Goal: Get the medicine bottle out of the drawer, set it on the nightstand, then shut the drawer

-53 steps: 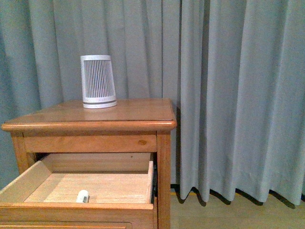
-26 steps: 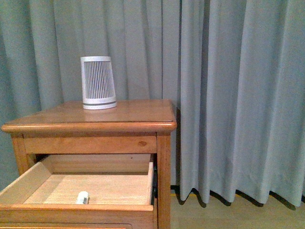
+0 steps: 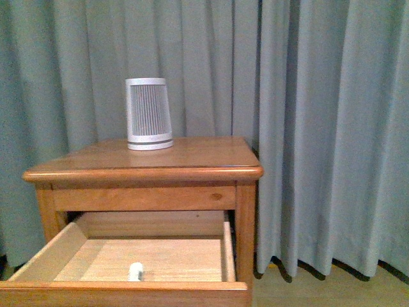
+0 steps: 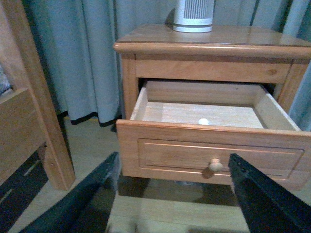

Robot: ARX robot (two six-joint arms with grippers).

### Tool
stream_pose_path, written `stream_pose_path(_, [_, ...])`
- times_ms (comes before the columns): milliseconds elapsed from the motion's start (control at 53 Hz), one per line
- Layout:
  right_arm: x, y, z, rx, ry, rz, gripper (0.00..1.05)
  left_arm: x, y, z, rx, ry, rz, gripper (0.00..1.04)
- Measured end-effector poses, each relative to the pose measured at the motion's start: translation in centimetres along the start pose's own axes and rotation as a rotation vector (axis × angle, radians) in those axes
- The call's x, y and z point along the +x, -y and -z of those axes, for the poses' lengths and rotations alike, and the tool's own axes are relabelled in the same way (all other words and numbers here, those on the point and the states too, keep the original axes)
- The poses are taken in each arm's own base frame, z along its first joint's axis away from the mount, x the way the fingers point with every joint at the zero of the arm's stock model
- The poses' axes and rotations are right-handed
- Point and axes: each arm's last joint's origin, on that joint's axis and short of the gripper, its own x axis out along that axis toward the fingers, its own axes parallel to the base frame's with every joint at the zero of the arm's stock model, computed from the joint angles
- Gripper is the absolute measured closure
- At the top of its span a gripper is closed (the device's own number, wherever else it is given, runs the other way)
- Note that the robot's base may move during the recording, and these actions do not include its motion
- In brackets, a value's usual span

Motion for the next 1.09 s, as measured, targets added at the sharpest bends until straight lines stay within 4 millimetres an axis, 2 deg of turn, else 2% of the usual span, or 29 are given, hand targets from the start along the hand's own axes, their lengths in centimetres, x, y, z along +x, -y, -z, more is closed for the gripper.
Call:
stream_pose_path(57, [0.0, 0.0, 0.0, 0.0, 0.0, 0.0, 0.07, 0.0, 0.0, 0.0, 0.0, 0.0, 0.0, 0.18])
stream_pose_path(151, [0.0, 0.0, 0.0, 0.0, 0.0, -0.001, 0.07, 0.0, 0.0, 0.0, 0.001, -0.001, -0.001, 0.05])
stream_pose_path(566, [0.0, 0.0, 0.0, 0.0, 0.0, -0.006, 0.07, 0.0, 0.0, 0.0, 0.0, 0.0, -0.003, 0.07])
stream_pose_path(698, [1.1, -0.1, -0.4, -0.014, -0.069, 0.207, 0.07, 0.0, 0.0, 0.0, 0.0, 0.0, -0.003, 0.07])
stream_pose_path(830, [5.0, -0.8, -3.7, -0.014, -0.054, 0.237, 0.07, 0.0, 0.0, 0.0, 0.0, 0.0, -0.004, 0.07])
stream_pose_path(906, [8.8, -1.7, -5.7, -0.017, -0.097, 0.196, 0.07, 0.0, 0.0, 0.0, 0.0, 0.0, -0.003, 0.07])
stream_pose_path(981, [11.8, -2.5, -6.2, -0.021, -0.18, 0.163, 0.07, 0.0, 0.0, 0.0, 0.0, 0.0, -0.003, 0.07])
stream_pose_path(1019, [13.8, -2.9, -6.1, -0.027, -0.25, 0.154, 0.07, 0.0, 0.0, 0.0, 0.0, -0.001, -0.003, 0.07])
stream_pose_path(1094, [16.4, -3.7, -5.7, -0.03, -0.339, 0.135, 0.07, 0.0, 0.0, 0.0, 0.0, 0.0, -0.003, 0.07])
